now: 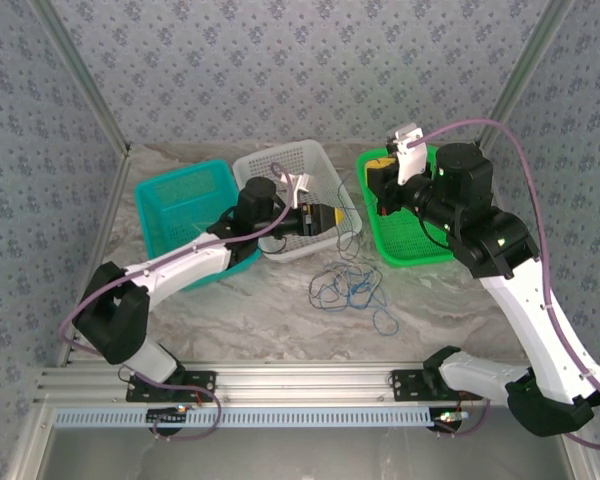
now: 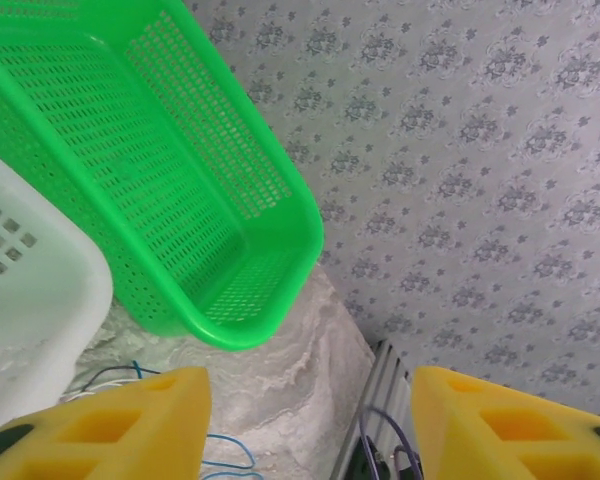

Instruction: Untangle the cables

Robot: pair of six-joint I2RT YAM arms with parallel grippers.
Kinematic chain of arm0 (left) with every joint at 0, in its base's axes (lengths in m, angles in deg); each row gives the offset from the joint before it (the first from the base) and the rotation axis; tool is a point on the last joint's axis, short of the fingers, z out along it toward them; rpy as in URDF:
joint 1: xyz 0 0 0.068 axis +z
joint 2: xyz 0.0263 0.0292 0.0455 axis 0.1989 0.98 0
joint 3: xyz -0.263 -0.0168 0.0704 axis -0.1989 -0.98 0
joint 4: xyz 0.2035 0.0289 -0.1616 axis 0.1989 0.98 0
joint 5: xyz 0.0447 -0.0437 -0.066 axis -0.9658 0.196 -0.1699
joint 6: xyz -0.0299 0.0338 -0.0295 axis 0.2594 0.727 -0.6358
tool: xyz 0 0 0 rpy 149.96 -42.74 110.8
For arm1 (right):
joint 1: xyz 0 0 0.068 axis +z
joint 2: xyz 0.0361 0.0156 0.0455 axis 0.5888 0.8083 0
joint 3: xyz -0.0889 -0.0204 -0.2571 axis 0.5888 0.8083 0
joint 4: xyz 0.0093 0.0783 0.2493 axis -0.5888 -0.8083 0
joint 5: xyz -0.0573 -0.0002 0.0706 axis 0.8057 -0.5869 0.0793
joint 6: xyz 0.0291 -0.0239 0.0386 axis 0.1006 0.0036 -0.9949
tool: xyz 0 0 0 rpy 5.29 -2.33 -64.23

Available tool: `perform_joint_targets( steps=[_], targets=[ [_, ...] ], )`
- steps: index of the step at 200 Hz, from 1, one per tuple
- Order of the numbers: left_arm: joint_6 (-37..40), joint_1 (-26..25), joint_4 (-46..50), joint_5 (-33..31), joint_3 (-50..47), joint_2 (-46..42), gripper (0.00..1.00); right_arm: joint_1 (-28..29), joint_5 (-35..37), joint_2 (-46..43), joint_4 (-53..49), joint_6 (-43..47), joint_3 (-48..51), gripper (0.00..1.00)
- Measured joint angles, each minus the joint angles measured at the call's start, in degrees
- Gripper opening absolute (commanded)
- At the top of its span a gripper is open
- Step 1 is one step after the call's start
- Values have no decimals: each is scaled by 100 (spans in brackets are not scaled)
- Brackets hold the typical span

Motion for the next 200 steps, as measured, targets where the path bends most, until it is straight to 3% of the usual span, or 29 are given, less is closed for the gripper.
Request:
perform_joint_targets(
  steps=[66,162,200],
  targets=[
    [-70,-72,-168,238,0,50,54,-37,2,0,0,-42,4,0],
    [-203,-98,-483,280,2,144,0,-61,2,-28,173,-131,225,0],
    [-166,-98,-568,251,2,144,0,-66,0,-68,168,-151,404,0]
  ],
)
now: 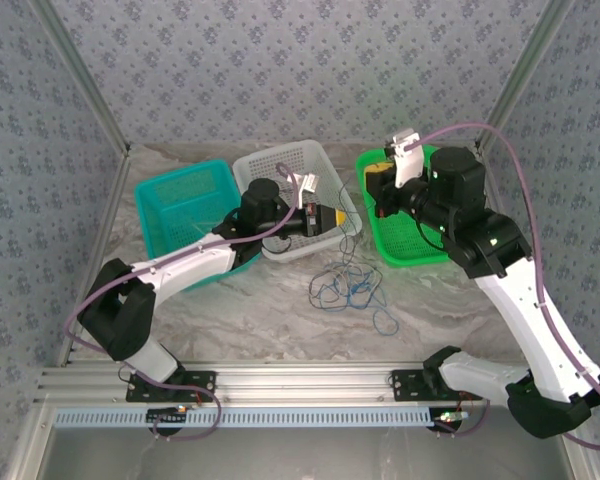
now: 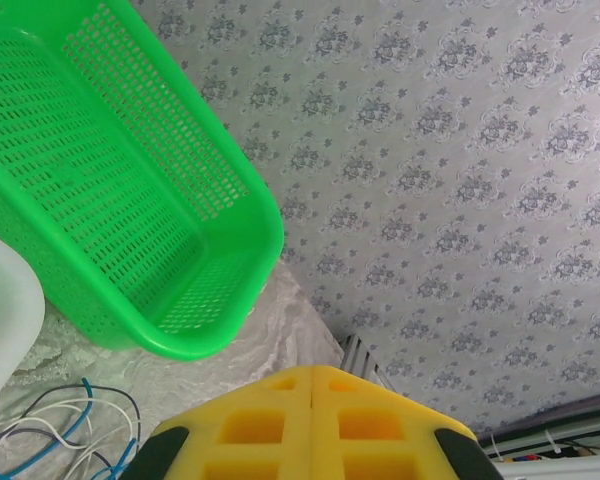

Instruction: Untangle the cables

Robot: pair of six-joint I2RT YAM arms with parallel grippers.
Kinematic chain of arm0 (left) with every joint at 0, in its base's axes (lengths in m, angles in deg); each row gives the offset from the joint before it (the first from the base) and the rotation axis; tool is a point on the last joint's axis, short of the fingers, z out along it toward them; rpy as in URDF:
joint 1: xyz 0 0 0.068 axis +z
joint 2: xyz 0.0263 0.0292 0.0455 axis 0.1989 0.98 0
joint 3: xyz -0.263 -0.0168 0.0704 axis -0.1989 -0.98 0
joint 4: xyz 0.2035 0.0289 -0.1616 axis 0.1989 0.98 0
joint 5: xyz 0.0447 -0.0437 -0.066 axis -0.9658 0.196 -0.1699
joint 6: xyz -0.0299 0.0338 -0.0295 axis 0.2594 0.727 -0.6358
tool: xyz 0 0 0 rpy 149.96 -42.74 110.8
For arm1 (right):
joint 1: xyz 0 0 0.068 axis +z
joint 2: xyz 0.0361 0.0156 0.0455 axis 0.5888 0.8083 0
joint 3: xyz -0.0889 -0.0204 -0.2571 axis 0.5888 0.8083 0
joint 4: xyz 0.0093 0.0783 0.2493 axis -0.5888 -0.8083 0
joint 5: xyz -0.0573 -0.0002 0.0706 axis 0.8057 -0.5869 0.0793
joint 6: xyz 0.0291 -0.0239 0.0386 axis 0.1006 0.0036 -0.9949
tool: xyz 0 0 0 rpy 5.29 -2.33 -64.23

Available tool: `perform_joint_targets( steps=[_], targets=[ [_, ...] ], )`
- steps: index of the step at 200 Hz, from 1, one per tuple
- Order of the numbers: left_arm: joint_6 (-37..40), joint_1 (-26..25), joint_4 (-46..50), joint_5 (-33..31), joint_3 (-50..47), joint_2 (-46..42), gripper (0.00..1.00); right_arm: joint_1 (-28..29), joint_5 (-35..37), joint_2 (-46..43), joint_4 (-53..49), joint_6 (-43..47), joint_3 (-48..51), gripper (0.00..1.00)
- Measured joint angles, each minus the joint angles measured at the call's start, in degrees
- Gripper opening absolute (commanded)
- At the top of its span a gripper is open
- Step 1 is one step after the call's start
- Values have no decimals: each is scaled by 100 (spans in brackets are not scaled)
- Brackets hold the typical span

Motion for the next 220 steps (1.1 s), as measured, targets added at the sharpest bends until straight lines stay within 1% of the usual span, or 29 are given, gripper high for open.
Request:
perform_joint_targets(
  steps=[41,69,89,128,169,220],
  targets=[
    [61,0,2,-140,0,0,0,2,-205,-160,92,-116,479,0],
    [164,0,254,-348,140,2,0,33,-533,-251,450,-343,942,0],
    [168,0,352,-424,376,94,0,168,-754,-275,769,-592,1178,0],
    [142,0,358,-437,957,664,0,597,-800,-326,1484,-1010,1572,0],
    [63,-31,415,-308,1272,1272,0,752,-791,-363,2061,-1379,1963,0],
    [59,-94,457,-168,1427,1331,0,846,-671,-251,2216,-1443,1982,0]
  ],
)
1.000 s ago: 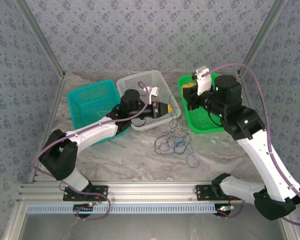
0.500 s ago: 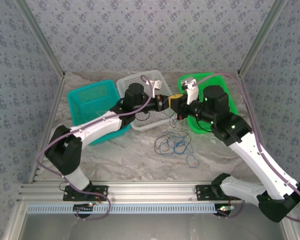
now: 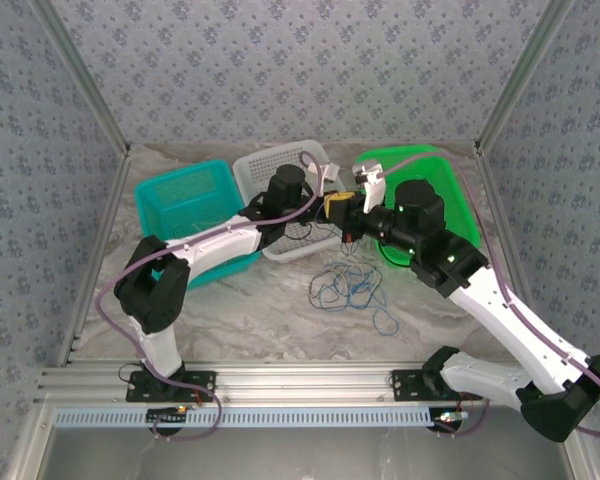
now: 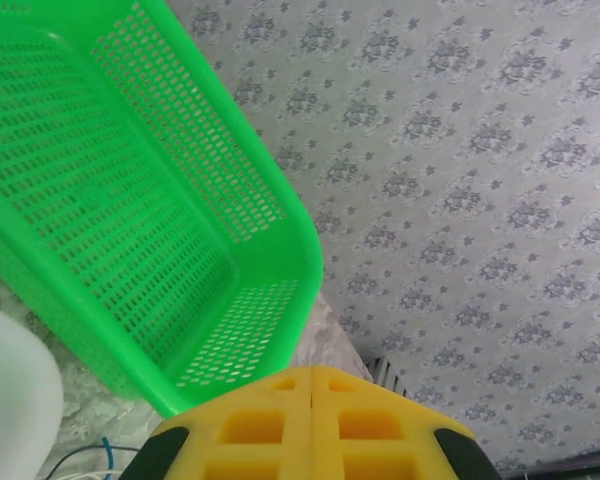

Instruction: Untangle the cables

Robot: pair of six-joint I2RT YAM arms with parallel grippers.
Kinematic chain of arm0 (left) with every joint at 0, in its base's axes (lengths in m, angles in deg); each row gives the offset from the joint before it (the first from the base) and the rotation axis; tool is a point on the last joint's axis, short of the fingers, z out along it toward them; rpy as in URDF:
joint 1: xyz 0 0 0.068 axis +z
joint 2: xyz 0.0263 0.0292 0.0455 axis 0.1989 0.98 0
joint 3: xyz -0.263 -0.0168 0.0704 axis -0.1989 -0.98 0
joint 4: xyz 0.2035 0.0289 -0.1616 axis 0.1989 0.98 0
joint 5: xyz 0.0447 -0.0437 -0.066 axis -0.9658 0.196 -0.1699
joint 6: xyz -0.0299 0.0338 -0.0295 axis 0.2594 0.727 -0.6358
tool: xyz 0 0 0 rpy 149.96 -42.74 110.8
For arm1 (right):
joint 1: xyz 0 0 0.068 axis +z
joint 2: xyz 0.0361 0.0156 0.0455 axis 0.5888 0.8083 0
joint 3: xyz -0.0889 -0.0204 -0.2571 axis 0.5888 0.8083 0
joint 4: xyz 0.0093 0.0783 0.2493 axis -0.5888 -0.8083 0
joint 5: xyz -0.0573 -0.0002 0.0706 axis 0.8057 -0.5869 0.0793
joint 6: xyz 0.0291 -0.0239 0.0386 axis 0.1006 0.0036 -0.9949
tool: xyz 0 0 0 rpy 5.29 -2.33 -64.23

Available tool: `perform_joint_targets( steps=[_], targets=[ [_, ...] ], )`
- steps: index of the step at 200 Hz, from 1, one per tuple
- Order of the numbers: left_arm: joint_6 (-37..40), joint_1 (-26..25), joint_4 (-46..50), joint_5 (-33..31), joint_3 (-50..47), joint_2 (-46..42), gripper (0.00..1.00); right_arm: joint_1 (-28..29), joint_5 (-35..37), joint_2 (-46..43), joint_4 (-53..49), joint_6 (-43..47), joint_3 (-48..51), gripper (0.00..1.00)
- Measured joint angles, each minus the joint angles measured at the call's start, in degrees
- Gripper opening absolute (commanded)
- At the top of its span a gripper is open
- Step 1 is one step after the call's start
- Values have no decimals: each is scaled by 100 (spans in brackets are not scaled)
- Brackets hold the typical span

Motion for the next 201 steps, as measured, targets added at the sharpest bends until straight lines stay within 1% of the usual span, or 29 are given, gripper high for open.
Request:
perform_joint_targets(
  steps=[36,78,111,149,170,201],
  targets=[
    [162,-122,295,72,361,33,0,55,52,179,249,-109,9,0],
    [328,-197,728,205,787,345,0,188,-138,455,549,-299,-98,0],
    [498,-186,1401,262,1386,767,0,369,-319,785,640,-378,-144,0],
    [713,-151,2205,286,2090,1196,0,579,-433,1137,778,-396,-540,0],
    [739,-107,2446,289,2162,1272,0,710,-529,1165,723,-350,-636,0],
    [761,61,2789,282,2159,1279,0,750,-501,1019,566,-173,-671,0]
  ],
)
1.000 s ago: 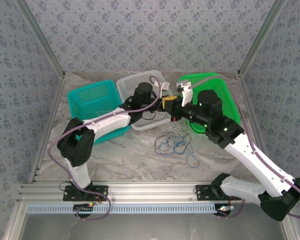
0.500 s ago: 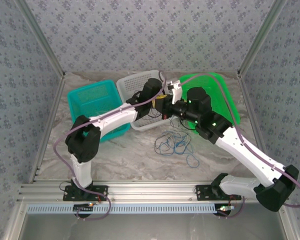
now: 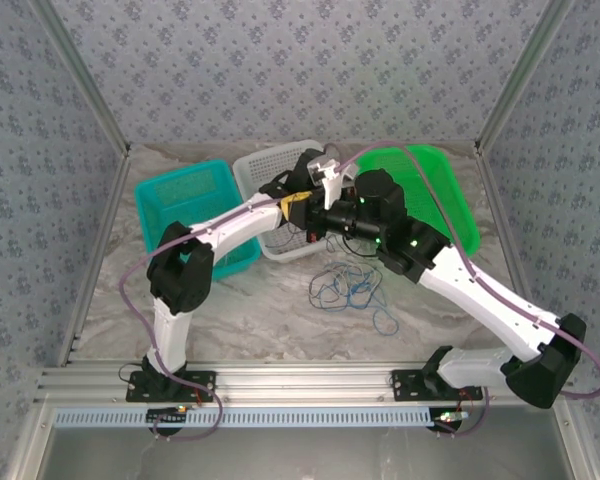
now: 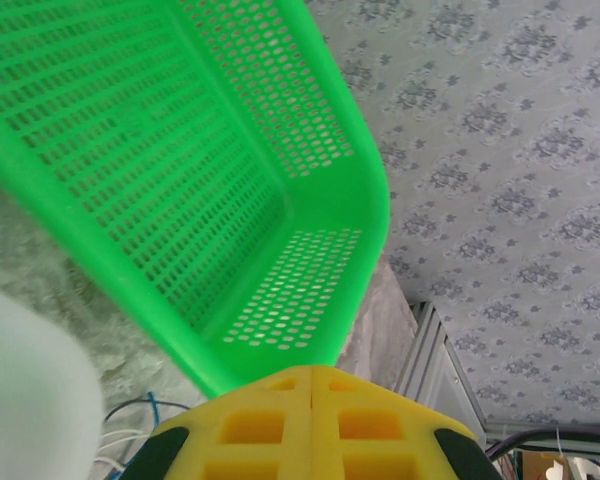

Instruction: Untangle the cables

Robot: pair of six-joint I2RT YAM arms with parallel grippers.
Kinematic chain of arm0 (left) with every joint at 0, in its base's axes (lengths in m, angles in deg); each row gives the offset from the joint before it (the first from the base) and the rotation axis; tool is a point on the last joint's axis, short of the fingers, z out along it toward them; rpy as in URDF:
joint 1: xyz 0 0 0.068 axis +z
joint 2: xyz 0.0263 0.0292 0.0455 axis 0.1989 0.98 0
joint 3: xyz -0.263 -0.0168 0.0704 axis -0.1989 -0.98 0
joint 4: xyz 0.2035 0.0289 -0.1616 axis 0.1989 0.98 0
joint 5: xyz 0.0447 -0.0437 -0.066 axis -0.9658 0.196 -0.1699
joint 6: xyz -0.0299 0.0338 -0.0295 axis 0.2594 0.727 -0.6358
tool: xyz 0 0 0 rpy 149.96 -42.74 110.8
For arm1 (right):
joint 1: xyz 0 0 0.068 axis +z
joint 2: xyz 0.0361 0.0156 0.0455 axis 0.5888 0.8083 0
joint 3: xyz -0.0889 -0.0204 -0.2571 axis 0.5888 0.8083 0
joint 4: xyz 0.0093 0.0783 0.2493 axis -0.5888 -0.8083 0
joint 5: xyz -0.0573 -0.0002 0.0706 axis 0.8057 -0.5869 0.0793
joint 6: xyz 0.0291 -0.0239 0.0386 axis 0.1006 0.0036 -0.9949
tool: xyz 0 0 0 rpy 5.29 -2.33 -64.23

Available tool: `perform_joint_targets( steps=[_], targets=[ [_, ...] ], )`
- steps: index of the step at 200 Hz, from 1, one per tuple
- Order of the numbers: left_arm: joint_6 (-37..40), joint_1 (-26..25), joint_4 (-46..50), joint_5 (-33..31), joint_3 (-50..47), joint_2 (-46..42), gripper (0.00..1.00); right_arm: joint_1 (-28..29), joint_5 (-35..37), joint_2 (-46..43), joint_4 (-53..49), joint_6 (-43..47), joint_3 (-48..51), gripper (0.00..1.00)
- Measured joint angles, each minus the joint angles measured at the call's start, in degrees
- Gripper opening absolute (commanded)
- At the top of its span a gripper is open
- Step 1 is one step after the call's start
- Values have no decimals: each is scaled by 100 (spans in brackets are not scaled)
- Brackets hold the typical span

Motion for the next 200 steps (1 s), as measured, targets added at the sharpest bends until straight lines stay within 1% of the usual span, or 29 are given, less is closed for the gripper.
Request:
perform_joint_targets(
  steps=[39,71,99,117,152,175,200],
  targets=[
    [42,254,577,-109,0,39,0,-74,238,-380,-352,354,-297,0],
    [37,476,931,-258,-107,98,0,-181,433,-494,-603,695,-763,0],
    [35,695,1121,-411,-308,98,0,-315,595,-540,-796,986,-949,0],
    [35,870,1204,-507,-428,98,0,-498,697,-538,-927,1141,-955,0],
    [37,1287,1458,-787,-570,98,0,-1056,839,-433,-1010,1298,-955,0],
    [39,1550,1565,-1021,-570,98,0,-1386,850,-184,-1001,1370,-955,0],
    [42,1792,1609,-1250,-570,98,1,-1615,859,212,-994,1434,-955,0]
  ],
)
